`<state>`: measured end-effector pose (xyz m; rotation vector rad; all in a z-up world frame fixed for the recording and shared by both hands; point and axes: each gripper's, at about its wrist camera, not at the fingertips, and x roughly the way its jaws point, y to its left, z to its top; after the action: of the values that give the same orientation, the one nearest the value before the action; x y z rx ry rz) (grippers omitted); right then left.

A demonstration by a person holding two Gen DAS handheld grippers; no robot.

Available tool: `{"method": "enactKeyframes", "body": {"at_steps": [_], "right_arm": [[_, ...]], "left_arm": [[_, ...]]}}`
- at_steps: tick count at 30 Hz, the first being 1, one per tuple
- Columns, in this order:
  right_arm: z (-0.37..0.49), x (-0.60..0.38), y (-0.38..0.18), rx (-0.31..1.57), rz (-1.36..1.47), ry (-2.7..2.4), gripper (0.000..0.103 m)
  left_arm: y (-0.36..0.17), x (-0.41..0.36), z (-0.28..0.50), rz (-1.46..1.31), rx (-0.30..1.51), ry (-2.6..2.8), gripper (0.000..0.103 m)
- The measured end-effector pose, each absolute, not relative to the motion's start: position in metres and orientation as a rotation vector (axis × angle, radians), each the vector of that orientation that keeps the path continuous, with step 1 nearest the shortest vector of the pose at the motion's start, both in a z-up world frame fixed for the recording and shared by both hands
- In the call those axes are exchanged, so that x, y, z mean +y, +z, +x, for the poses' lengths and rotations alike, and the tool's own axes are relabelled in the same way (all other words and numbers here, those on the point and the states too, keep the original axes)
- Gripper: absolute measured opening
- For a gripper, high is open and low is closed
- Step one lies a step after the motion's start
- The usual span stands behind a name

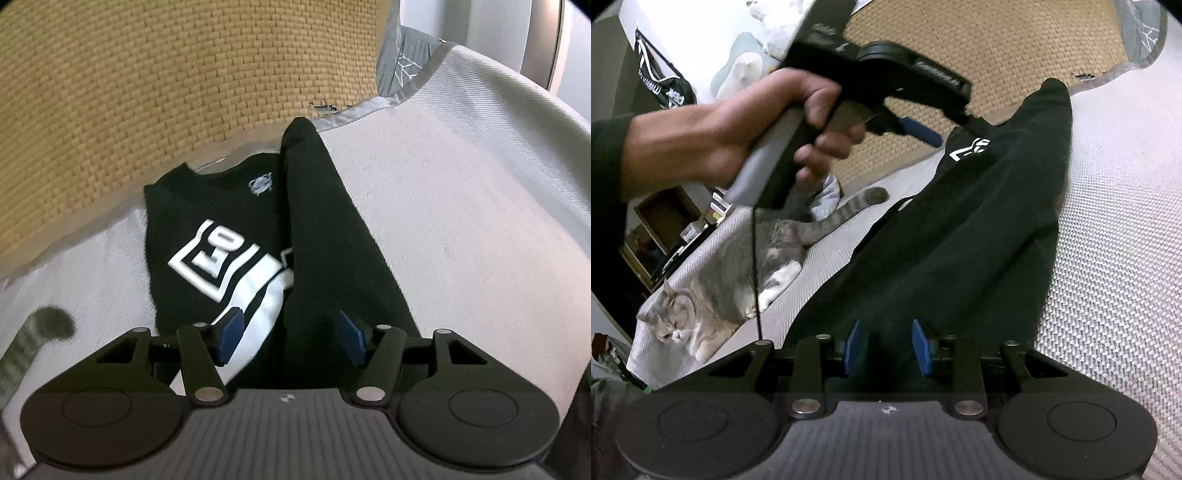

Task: Fold clothes

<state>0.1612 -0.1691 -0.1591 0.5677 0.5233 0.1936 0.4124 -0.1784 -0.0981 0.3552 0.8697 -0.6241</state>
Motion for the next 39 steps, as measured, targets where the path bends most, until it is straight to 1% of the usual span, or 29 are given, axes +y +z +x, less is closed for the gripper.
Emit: {"method": "enactKeyframes", "body": {"at_steps": [6,10,23,30,32,33,34,36,38,39], "right_arm": [[0.161,-0.165,-0.159,0.505,0.53,0.195,0.036],[0.161,-0.164,-0.16,0.497,0.52,0.201,0.039],[0.162,-0.169,-0.163,0.482,0.545,0.223,0.039],[0.163,-0.171,-0.165,0.475,0.551,0.242,0.039],[0.163,-0.171,-0.165,0.474,0.548,0.246,0.039],[0.163,-0.171,-0.165,0.473,0.548,0.247,0.039],[0.163,-0.171,-0.165,0.473,0.548,0.249,0.039],[0.163,-0.171,-0.165,0.472,0.548,0.253,0.039],[0.163,-0.172,-0.165,0.473,0.553,0.255,0.039],[0.163,-0.173,-0.165,0.474,0.556,0.257,0.039]], "left_arm": [[-0.104,-0.208,0.449,0.311,0.867,-0.632,0.062],[-0.104,-0.227,0.476,0.286,0.858,-0.613,0.063],[-0.126,-0.277,0.531,0.279,0.858,-0.604,0.069],[-0.129,-0.294,0.546,0.276,0.844,-0.537,0.069],[-0.13,-0.296,0.547,0.267,0.844,-0.525,0.066],[-0.13,-0.297,0.546,0.265,0.844,-0.528,0.061],[-0.13,-0.297,0.546,0.264,0.844,-0.531,0.046],[-0.129,-0.3,0.543,0.268,0.854,-0.544,0.021],[-0.126,-0.301,0.54,0.264,0.847,-0.56,0.01],[-0.123,-0.301,0.537,0.257,0.836,-0.569,0.008]]}}
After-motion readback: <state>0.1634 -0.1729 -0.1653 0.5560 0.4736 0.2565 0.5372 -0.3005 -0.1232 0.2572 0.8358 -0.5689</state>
